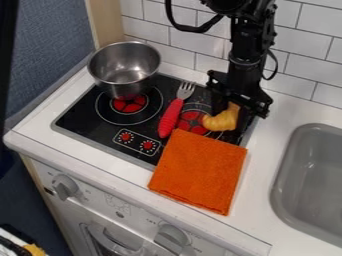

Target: Take the bread and put in the bottom

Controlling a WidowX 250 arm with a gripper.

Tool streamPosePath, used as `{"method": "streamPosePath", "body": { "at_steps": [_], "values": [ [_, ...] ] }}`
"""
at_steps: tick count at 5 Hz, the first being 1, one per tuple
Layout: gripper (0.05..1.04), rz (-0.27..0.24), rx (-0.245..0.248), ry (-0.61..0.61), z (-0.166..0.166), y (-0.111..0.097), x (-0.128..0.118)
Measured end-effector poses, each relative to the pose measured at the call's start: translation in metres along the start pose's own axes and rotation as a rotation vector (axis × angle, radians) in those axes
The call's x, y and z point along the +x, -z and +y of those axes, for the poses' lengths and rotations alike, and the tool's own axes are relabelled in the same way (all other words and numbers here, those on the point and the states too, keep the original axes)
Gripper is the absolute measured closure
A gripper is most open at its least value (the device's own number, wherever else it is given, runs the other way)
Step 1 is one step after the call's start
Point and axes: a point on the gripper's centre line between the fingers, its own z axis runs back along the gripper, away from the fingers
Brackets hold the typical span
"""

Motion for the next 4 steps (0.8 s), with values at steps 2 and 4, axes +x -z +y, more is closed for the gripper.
{"method": "streamPosePath", "body": {
  "at_steps": [2, 4],
  "values": [
    [0.427, -0.143, -0.078, -0.133, 0.045, -0.097, -0.03],
    [0.427, -0.086, -0.115, -0.196, 0.103, -0.108, -0.121]
  ]
}}
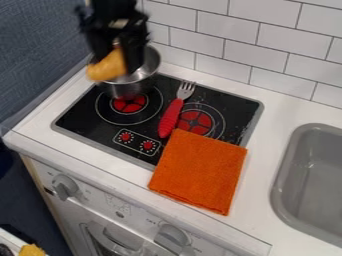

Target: Take the bread and put in the bottom

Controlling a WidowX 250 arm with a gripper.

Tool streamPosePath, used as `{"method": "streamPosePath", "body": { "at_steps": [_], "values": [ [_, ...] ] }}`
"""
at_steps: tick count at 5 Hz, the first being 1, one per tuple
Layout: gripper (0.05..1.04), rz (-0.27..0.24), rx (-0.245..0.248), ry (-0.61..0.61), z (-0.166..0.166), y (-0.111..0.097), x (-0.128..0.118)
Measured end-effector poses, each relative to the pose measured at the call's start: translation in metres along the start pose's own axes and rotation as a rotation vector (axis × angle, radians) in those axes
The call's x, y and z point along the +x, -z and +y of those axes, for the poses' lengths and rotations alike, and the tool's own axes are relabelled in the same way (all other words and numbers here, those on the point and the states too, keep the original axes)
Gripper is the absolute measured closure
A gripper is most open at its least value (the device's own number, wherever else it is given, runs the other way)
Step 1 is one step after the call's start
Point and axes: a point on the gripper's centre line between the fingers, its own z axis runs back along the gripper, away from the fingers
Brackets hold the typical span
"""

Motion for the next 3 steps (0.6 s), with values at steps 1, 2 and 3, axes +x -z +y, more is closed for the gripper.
{"method": "streamPosePath", "body": {
  "at_steps": [1, 2, 3],
  "values": [
    [0.427, 0.01, 0.032, -0.087, 0.031, 0.018, -0.033],
    [0.427, -0.045, 0.116, -0.128, 0.043, 0.033, -0.033],
    [0.427, -0.092, 0.181, -0.158, 0.057, 0.048, -0.026]
  ]
}}
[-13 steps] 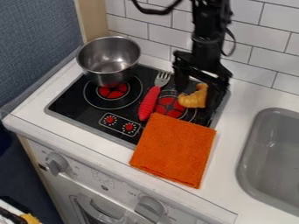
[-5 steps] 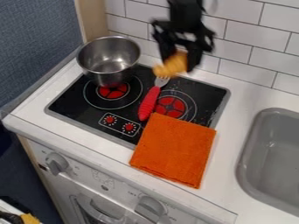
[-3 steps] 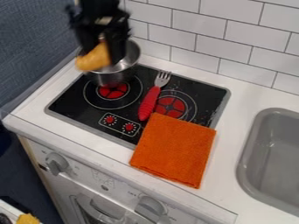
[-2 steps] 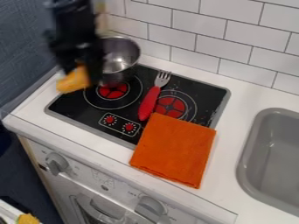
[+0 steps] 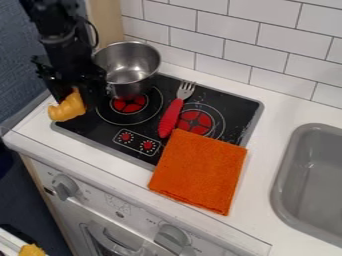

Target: Take the bread and put in the bottom

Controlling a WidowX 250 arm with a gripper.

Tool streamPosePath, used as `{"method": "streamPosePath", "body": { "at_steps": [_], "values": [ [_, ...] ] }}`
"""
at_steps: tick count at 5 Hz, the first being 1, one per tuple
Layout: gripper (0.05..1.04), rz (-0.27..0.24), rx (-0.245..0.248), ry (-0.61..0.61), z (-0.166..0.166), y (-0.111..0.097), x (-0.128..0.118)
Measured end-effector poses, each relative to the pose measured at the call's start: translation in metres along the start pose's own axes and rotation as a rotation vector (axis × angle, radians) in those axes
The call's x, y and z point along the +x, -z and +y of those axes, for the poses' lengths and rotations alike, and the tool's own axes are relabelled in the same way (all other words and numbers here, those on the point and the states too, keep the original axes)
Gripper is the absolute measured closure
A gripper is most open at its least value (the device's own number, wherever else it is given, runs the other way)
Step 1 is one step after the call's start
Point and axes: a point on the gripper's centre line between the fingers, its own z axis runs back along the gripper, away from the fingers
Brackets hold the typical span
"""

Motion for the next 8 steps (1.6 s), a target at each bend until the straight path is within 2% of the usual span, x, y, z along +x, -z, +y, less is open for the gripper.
{"method": "streamPosePath", "body": {
  "at_steps": [1, 2, 4, 5, 6, 7, 8],
  "values": [
    [0.427, 0.012, 0.007, -0.013, 0.002, 0.02, 0.002],
    [0.427, 0.058, 0.011, 0.012, 0.001, 0.041, 0.006],
    [0.427, 0.098, -0.019, 0.042, -0.004, 0.06, 0.007],
    [0.361, 0.109, -0.031, 0.061, -0.004, 0.061, 0.009],
    [0.105, 0.126, -0.033, 0.084, -0.009, 0.061, 0.009],
    [0.081, 0.141, -0.04, 0.102, -0.015, 0.06, 0.008],
    [0.082, 0.114, -0.044, 0.144, -0.022, 0.043, 0.013]
  ]
}}
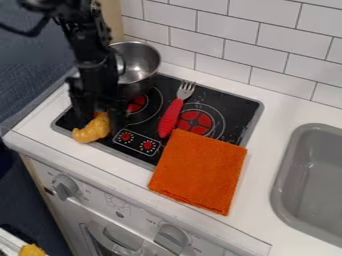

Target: Take the bread and put in the bottom

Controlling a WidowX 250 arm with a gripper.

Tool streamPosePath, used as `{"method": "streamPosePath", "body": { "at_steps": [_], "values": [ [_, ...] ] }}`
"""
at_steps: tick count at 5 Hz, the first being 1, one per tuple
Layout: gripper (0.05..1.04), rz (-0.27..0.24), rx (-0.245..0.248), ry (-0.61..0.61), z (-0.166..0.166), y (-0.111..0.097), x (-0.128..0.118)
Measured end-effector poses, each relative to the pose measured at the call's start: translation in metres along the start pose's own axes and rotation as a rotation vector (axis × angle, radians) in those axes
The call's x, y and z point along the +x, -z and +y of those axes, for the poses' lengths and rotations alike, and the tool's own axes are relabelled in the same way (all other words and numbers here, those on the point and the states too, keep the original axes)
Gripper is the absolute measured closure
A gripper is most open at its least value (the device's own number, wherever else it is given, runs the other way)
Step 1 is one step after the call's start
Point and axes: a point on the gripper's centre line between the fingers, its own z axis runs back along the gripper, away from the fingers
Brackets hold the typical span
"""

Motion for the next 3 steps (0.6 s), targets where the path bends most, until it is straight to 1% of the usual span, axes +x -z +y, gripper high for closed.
{"method": "streamPosePath", "body": {
  "at_steps": [1, 2, 3],
  "values": [
    [0.082, -0.033, -0.017, 0.007, -0.0054, -0.0266, -0.0011],
    [0.081, -0.022, -0.032, 0.032, -0.0106, -0.0329, -0.0005],
    [0.082, -0.011, -0.052, 0.043, -0.0145, -0.0333, -0.0019]
  ]
}}
